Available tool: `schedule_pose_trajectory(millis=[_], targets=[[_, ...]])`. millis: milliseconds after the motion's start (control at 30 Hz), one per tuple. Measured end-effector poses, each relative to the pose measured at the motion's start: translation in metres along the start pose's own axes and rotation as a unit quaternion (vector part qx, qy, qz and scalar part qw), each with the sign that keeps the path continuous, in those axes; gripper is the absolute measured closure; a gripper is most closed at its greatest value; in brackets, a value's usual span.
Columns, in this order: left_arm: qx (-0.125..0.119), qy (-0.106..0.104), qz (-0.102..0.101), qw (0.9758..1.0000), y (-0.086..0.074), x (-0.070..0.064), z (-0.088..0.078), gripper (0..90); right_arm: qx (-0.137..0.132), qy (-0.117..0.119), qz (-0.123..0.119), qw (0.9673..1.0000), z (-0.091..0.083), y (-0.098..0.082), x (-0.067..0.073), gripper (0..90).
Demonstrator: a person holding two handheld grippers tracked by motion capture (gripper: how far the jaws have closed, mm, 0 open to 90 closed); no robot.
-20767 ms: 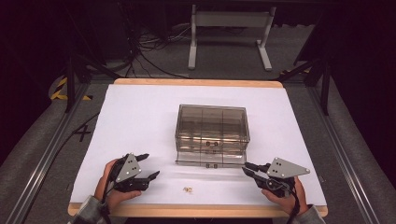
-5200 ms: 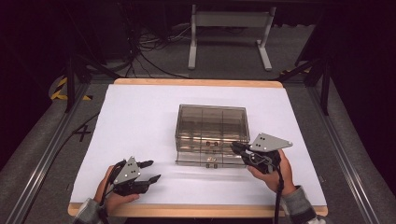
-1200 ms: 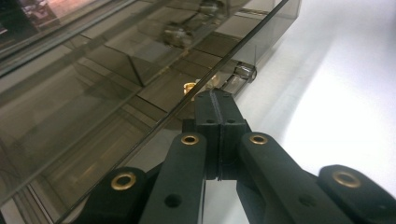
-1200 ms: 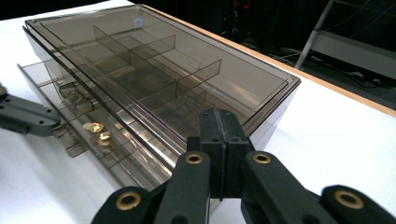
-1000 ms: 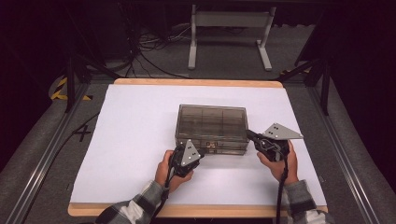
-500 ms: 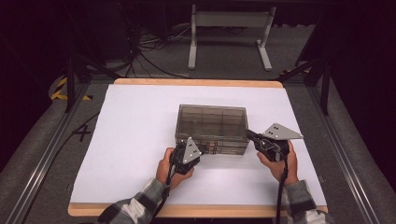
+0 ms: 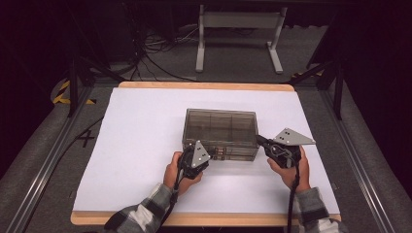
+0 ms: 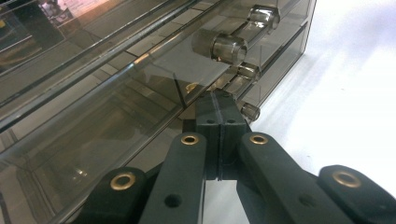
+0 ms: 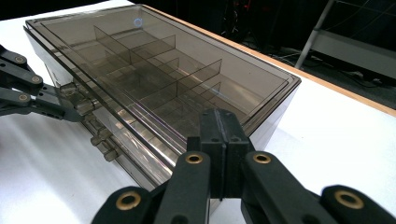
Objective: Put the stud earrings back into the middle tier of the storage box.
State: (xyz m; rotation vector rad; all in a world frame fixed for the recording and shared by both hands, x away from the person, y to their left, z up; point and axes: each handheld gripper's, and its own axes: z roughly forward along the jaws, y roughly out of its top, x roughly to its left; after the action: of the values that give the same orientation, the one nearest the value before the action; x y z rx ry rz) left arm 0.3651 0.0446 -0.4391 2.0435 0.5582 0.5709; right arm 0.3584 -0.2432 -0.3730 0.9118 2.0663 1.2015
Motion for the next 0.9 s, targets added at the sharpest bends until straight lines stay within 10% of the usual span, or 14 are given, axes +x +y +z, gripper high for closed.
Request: schedule_pose_trajectory(millis=[900], targets=[[0.008, -0.008, 0.006, 0.9999, -0.0005, 0.0028, -0.0003, 89.8, 0.002, -0.002, -0.007, 1.0000, 0.0001, 0.0008, 0.0005, 90.0]])
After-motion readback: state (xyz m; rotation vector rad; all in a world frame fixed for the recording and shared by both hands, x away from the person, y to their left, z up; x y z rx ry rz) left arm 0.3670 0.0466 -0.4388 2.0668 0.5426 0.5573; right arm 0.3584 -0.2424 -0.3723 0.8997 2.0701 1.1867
